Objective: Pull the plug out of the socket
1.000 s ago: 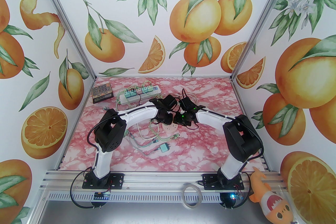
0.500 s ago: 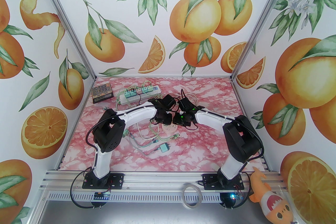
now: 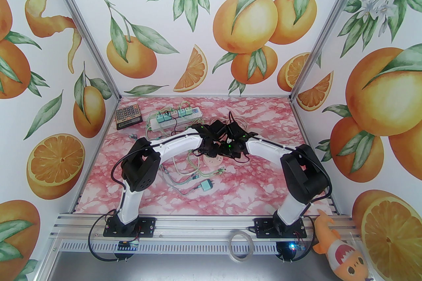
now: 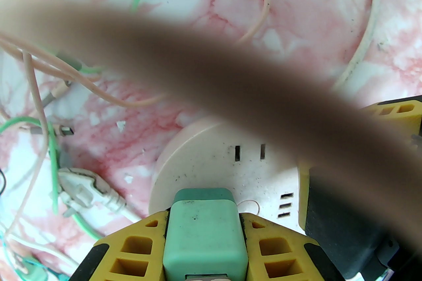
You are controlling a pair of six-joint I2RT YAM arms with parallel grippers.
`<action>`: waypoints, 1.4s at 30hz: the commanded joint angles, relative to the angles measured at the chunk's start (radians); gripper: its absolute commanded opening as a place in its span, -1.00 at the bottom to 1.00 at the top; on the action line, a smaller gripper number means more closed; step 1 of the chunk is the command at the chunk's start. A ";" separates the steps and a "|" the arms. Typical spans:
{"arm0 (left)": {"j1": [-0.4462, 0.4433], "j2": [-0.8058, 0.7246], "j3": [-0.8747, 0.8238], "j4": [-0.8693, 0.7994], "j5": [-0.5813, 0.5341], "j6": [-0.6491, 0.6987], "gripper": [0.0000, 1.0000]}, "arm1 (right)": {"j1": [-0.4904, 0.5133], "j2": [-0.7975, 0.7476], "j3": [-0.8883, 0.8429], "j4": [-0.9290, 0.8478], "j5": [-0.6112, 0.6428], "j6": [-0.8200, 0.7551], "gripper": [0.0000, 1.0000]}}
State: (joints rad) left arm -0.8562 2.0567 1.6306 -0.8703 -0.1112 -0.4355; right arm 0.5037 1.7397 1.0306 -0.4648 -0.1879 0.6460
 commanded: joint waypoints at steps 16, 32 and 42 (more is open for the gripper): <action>0.044 -0.088 -0.067 0.085 0.169 -0.073 -0.90 | 0.036 -0.102 -0.153 0.042 0.012 -0.012 -0.25; 0.018 -0.067 -0.069 0.103 0.174 -0.083 -0.91 | 0.045 -0.139 -0.249 0.239 -0.086 0.061 -0.01; -0.032 -0.051 -0.027 0.056 0.079 -0.049 -0.91 | 0.046 -0.024 -0.241 0.060 0.019 0.067 -0.28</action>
State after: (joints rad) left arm -0.8337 2.0212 1.5551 -0.8177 -0.0181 -0.5167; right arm 0.5365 1.6272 0.8253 -0.2691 -0.2695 0.7090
